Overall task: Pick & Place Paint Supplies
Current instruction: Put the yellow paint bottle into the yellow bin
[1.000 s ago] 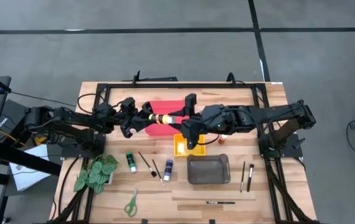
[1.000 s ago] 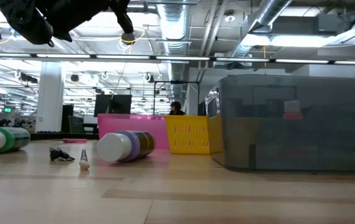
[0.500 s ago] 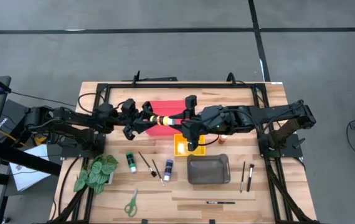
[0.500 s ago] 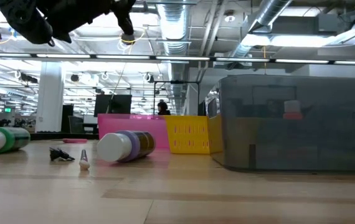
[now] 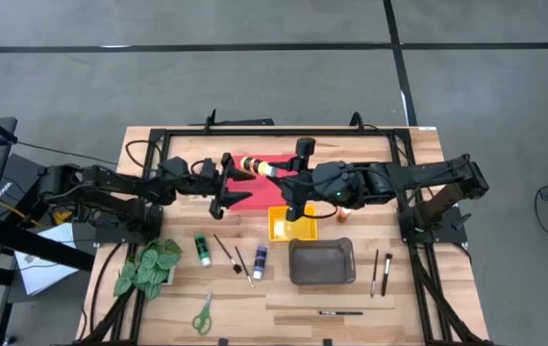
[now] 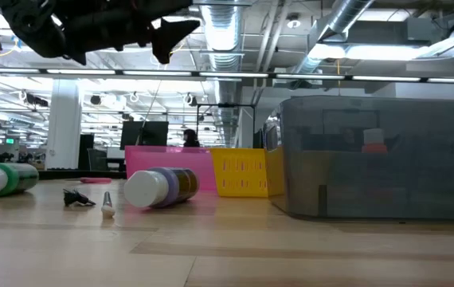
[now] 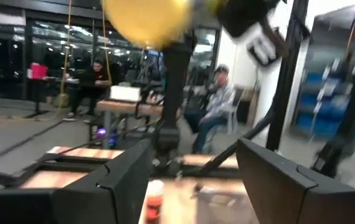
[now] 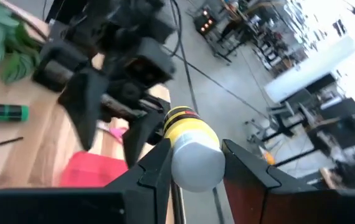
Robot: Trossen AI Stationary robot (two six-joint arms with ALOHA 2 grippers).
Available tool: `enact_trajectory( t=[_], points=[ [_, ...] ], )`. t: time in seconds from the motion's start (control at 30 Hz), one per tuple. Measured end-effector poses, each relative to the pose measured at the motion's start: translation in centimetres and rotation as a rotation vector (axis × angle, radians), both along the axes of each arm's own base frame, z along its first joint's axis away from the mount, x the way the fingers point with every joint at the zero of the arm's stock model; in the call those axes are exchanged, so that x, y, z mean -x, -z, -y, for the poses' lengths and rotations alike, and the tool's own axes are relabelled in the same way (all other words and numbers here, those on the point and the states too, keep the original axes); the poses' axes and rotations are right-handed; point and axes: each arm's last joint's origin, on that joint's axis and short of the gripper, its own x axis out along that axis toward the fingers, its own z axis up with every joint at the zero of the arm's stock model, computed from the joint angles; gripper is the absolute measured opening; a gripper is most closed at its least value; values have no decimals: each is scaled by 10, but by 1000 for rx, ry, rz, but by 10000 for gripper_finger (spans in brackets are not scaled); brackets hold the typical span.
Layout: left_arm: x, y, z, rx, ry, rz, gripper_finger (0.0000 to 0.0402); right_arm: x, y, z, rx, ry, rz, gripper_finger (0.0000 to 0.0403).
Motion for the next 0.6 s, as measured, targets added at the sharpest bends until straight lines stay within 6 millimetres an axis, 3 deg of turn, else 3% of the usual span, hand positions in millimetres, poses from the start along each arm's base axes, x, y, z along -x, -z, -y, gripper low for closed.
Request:
enact_trajectory(
  t=[0.13,0.37,0.6],
  points=[
    [-1,6,-1,-109,-48,-51,234,16,-4,10,-106,83,-4,110],
    [-2,10,-1,-249,-85,-82,222,34,21,31,-380,223,-198,110],
    [-2,11,-2,-264,-100,-100,209,29,46,35,-622,216,-389,110]
  ],
)
